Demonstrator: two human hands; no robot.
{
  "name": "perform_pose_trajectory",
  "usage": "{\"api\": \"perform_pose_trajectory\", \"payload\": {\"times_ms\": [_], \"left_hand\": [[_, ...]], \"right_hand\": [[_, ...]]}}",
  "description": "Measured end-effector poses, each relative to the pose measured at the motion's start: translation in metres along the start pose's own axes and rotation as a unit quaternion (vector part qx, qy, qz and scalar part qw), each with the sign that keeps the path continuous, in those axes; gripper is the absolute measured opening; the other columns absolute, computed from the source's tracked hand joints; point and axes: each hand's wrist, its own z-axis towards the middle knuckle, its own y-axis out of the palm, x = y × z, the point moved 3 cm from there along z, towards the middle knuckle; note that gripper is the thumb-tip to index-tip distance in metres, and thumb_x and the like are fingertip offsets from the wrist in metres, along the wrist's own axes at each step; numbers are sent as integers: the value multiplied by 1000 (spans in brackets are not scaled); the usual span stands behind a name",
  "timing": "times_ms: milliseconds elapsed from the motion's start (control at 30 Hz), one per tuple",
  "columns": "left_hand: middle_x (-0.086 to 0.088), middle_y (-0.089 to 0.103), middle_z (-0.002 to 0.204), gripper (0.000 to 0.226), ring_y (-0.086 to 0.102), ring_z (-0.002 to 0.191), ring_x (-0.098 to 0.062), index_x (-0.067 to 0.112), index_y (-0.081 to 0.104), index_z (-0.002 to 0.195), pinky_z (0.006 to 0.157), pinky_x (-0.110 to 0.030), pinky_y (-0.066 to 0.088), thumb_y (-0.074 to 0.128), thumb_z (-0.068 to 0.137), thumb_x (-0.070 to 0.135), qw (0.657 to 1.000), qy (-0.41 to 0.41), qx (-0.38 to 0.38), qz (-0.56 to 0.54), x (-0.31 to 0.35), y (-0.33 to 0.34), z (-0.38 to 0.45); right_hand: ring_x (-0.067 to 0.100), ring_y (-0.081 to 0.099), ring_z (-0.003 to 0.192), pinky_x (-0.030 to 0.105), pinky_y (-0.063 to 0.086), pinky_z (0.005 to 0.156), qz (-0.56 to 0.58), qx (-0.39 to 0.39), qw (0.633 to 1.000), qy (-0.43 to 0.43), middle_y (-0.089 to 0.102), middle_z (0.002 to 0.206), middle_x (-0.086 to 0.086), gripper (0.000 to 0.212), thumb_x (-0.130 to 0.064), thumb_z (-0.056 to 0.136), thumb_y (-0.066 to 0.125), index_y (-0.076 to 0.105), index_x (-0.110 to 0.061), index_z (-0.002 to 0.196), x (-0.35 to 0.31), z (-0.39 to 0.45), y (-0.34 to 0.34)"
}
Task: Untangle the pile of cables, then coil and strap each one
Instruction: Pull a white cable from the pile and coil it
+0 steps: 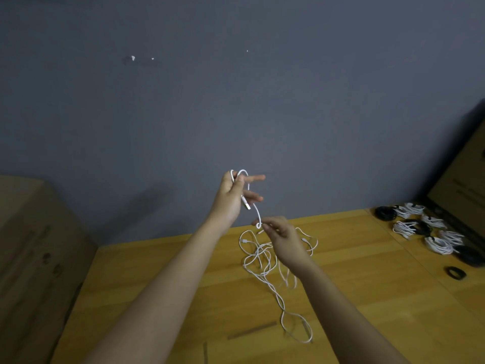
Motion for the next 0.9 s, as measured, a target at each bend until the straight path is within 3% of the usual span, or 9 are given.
{"api": "perform_pose_trajectory", "payload": {"times_ms": [67,133,233,333,467,567,667,767,900], "left_hand": [[11,57,61,19,42,40,-5,13,44,90,48,-23,36,32,105,14,999,-27,4,20,-2,-6,1],[12,40,50,24,31,40,-4,16,49,83,49,-26,28,36,103,14,996,-66,-8,54,-6,-12,2],[9,36,54,23,30,46,-9,18,46,78,50,-27,24,42,100,24,984,-99,-2,145,-8,-25,5],[10,37,58,36,33,50,-10,18,47,86,52,-29,28,37,98,51,968,-112,-47,220,-10,-28,1],[14,42,47,40,37,43,2,20,55,81,53,-25,31,36,97,52,970,-90,-78,211,-7,-19,-8],[17,45,49,29,39,44,3,20,56,75,48,-14,31,49,97,38,970,-42,-135,196,1,-12,-12],[14,41,53,22,36,47,1,20,59,73,48,-11,28,60,92,32,960,-36,-172,219,2,-14,-15],[16,49,56,25,44,54,2,23,58,66,55,-16,33,66,88,32,931,-54,-212,293,-3,-16,-17],[9,60,68,27,54,65,-5,22,66,66,60,-25,39,64,88,38,848,-72,-271,449,-15,-11,-23]], "right_hand": [[23,49,101,32,40,94,-69,34,997,14,60,99,7,25,-7,96,51,70,-22,93,6,4,-5],[25,52,100,37,41,90,-55,58,997,23,62,98,6,28,-3,98,45,66,-21,90,9,5,-12],[13,61,81,29,48,74,-2,87,996,-3,68,88,0,26,-3,97,47,65,-21,94,8,3,-24],[10,64,64,24,52,60,48,69,996,-6,72,82,-3,16,-6,95,55,61,-20,100,6,5,-28],[18,70,66,29,58,67,96,69,991,54,71,77,10,11,-5,91,61,67,-14,87,8,10,-27],[13,69,70,22,56,68,230,49,967,103,70,81,10,19,5,93,51,66,0,103,13,11,-26],[19,69,87,25,55,78,326,18,934,148,73,94,13,27,6,92,49,66,-6,109,20,11,-31],[16,69,88,30,52,83,215,18,966,142,74,92,6,24,-2,92,56,66,-10,112,26,14,-37],[4,64,63,17,54,69,52,49,992,104,64,74,3,24,1,93,54,64,-2,114,29,20,-35]]}}
